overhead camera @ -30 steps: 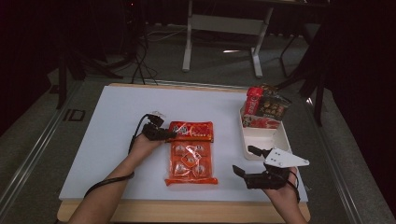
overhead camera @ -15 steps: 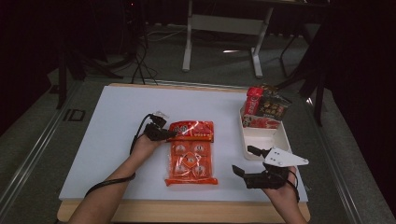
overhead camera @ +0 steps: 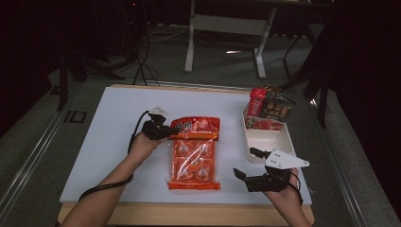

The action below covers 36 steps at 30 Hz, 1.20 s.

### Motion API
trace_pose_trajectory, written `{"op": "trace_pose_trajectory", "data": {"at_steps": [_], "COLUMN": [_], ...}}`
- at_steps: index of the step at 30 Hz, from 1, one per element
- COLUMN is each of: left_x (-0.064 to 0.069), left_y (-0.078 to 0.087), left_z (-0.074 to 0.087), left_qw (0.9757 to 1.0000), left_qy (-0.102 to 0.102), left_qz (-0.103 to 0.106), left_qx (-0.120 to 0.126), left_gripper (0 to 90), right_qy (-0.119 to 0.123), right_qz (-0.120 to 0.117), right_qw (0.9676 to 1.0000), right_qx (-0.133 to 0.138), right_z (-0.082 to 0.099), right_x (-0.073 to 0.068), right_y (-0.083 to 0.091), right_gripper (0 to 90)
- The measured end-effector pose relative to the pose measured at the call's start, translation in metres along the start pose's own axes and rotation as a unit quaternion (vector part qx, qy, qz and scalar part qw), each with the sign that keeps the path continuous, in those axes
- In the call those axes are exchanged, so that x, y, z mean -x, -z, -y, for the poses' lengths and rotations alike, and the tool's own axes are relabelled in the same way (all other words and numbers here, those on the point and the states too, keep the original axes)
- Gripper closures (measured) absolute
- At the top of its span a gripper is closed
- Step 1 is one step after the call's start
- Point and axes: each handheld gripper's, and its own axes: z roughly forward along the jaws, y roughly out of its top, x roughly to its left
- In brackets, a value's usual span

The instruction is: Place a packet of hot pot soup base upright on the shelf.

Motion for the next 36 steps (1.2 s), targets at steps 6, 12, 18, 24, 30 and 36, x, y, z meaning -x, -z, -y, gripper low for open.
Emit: {"op": "trace_pose_trajectory", "data": {"at_steps": [6,12,18,24,30,36], "left_x": [0.007,0.019,0.03,0.032,0.036,0.045], "left_y": [0.011,0.022,0.034,0.037,0.043,0.052], "left_z": [-0.003,-0.005,-0.007,-0.006,-0.006,-0.007], "left_qw": [0.9998,0.9992,0.9982,0.9978,0.9968,0.9954], "left_qy": [-0.013,-0.022,-0.033,-0.037,-0.043,-0.053], "left_qz": [0.003,0.003,0.008,0.011,0.023,0.032], "left_qx": [0.011,0.034,0.05,0.054,0.064,0.074], "left_gripper": [88.9,88.9,88.9,89.0,89.0,89.1], "right_qy": [-0.002,-0.006,-0.006,-0.009,-0.006,0.0], "right_qz": [0.005,0.008,0.011,0.011,0.007,0.009], "right_qw": [1.0,0.9999,0.9999,0.9999,0.9999,1.0], "right_qx": [0.0,0.004,0.001,-0.003,-0.009,-0.004], "right_z": [0.0,-0.001,-0.001,-0.001,0.001,-0.003], "right_x": [0.0,0.001,0.001,0.002,0.002,0.002], "right_y": [0.001,0.002,0.002,-0.001,-0.004,-0.004], "right_gripper": [10.8,12.2,13.1,13.2,13.2,13.4]}}
